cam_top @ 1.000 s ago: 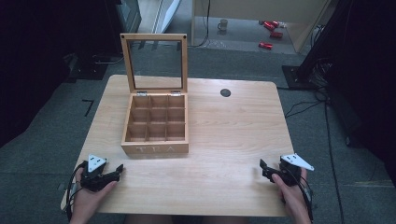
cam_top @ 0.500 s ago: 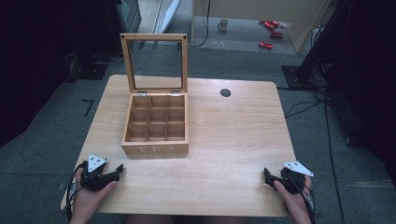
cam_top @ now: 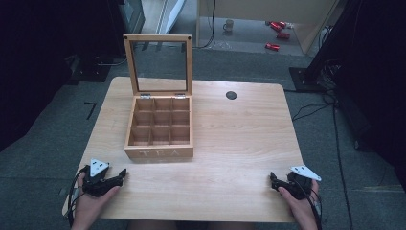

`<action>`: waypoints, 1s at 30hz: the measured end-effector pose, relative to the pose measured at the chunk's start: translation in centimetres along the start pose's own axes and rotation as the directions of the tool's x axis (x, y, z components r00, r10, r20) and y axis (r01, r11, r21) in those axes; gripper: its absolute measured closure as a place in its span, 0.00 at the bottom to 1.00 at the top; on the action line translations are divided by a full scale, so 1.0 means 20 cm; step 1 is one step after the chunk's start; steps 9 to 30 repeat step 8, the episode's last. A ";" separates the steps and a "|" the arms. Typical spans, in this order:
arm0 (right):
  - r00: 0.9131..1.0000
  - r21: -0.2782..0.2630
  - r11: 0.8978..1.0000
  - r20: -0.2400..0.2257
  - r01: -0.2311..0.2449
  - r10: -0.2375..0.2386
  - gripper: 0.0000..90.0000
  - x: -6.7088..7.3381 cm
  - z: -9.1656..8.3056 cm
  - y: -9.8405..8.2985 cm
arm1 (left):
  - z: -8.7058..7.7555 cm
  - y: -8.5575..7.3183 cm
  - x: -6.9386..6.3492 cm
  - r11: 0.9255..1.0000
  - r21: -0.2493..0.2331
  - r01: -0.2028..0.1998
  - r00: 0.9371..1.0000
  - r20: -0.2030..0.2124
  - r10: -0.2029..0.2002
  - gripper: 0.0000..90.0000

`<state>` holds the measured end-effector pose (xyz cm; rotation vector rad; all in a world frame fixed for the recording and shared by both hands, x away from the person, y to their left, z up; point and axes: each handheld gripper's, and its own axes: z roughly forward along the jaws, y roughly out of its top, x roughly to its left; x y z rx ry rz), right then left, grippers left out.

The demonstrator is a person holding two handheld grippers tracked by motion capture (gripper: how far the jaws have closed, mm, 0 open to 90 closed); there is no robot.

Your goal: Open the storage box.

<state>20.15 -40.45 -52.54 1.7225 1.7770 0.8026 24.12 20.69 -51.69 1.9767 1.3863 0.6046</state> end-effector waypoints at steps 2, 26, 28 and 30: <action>1.000 0.001 1.000 0.004 -0.002 0.002 0.12 0.00 0.00 0.00 | 0.00 0.00 0.00 1.000 -0.002 0.001 1.000 0.001 -0.001 0.33; 1.000 0.004 1.000 0.027 -0.008 0.008 0.09 0.01 0.00 0.00 | 0.00 0.00 0.00 1.000 -0.001 0.002 1.000 0.003 -0.002 0.33; 1.000 0.004 1.000 0.027 -0.008 0.008 0.09 0.01 0.00 0.00 | 0.00 0.00 0.00 1.000 -0.001 0.002 1.000 0.003 -0.002 0.33; 1.000 0.004 1.000 0.027 -0.008 0.008 0.09 0.01 0.00 0.00 | 0.00 0.00 0.00 1.000 -0.001 0.002 1.000 0.003 -0.002 0.33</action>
